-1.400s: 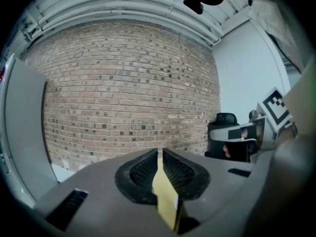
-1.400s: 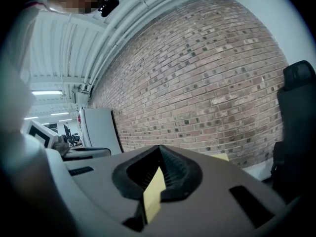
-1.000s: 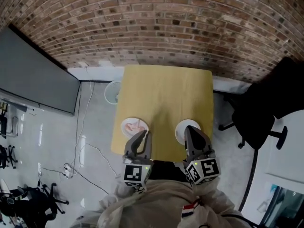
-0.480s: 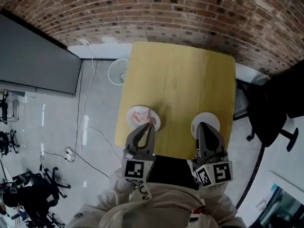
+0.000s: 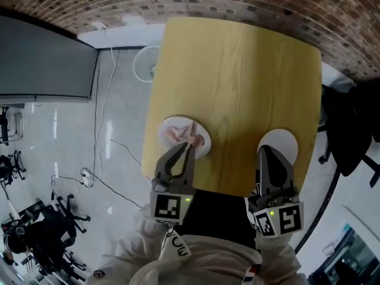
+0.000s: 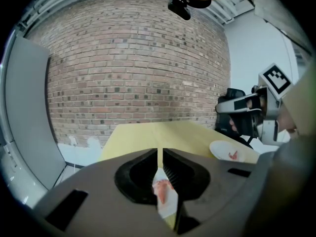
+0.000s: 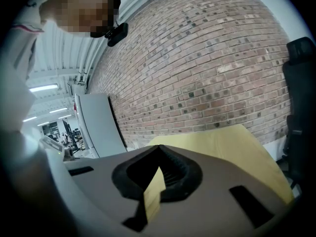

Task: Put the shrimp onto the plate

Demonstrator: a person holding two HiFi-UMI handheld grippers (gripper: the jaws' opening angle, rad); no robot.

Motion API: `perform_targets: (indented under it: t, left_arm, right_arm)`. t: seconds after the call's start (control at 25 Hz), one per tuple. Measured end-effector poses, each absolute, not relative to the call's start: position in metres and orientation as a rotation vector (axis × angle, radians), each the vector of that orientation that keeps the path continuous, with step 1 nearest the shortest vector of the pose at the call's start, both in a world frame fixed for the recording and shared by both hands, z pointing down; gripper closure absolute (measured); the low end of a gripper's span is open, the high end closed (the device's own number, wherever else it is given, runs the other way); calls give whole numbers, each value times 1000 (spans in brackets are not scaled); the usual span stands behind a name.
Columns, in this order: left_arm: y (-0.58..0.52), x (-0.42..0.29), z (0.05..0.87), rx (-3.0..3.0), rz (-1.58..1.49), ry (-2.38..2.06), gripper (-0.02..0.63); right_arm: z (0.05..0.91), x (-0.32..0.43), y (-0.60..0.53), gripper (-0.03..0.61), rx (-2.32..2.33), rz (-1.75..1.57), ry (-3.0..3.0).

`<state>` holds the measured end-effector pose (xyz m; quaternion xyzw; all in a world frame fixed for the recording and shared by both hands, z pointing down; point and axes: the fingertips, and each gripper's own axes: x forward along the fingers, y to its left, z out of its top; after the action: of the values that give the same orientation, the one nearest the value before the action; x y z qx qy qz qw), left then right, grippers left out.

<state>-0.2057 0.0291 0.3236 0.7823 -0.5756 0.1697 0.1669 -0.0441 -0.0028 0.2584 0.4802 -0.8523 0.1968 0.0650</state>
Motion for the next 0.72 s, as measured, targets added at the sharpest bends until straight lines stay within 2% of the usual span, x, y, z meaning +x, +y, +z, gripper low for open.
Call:
perform_targets:
  t: [0.36, 0.72]
  left_arm:
    - [31, -218, 383, 2222, 639, -1569, 574]
    - [33, -215, 405, 2175, 704, -1490, 574]
  right_arm:
    - [295, -58, -1, 554, 1471, 646, -2559]
    - [309, -49, 0, 554, 1476, 667, -2531]
